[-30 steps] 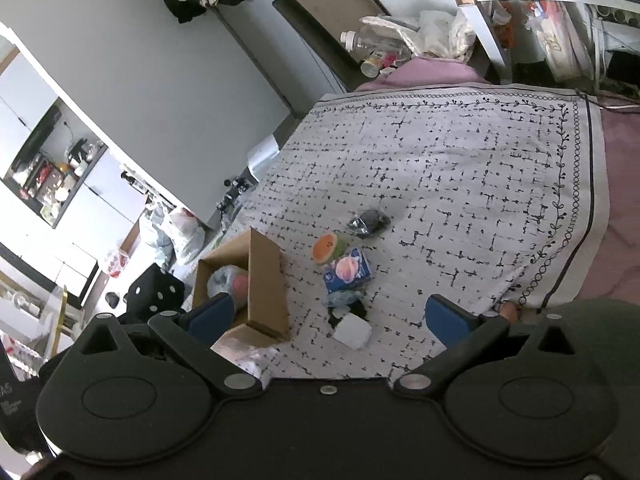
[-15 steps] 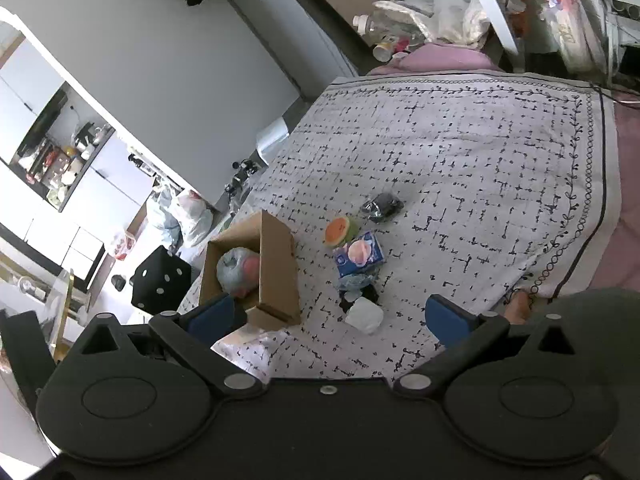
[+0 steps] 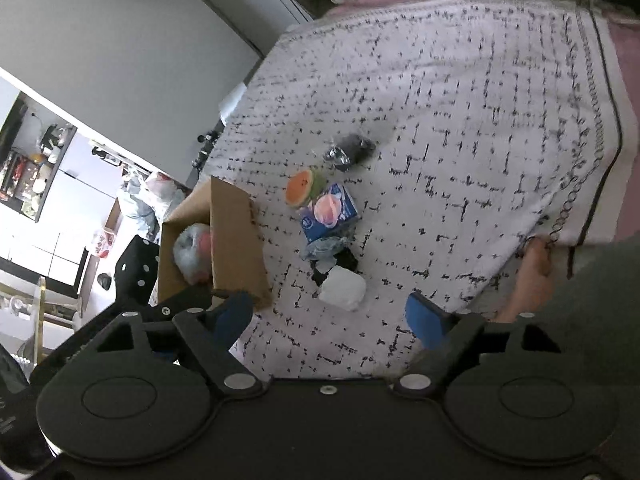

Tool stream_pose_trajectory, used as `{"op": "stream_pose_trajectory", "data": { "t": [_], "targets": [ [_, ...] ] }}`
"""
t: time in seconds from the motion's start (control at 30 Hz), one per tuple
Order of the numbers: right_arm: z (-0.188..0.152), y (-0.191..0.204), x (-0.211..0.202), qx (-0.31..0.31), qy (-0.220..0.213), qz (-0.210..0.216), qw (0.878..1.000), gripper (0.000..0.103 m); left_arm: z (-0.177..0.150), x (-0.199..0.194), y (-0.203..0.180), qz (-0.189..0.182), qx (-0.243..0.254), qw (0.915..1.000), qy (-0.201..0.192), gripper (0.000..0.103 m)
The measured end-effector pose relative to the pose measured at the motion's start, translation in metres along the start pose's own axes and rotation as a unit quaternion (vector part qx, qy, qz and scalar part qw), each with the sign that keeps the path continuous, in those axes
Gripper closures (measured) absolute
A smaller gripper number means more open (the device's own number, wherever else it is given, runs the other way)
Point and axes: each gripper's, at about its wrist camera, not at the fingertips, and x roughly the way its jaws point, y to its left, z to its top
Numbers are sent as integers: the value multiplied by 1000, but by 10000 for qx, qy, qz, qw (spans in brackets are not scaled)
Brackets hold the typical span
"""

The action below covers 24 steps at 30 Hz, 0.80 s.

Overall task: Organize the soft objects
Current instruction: 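Grasp the white cloth item with the right tool while the left tool grasps the grey bag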

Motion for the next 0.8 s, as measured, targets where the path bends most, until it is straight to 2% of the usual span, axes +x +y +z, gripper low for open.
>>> {"op": "stream_pose_trajectory", "data": {
  "t": [0.17, 0.33, 0.43, 0.8],
  "targets": [
    [5, -7, 31, 169, 207, -78, 9996, 32, 9, 21, 3, -69, -185, 9998, 82, 37],
    [11, -16, 64, 390, 447, -45, 9982, 32, 13, 43, 4, -35, -252, 9995, 180, 42],
    [15, -24, 81, 648, 579, -2, 9962, 37, 15, 58, 1, -57, -271, 9990, 340, 47],
    [23, -41, 122, 1399, 828, 189, 9865, 41, 25, 105, -9, 14, -426, 9974, 589, 49]
  ]
}}
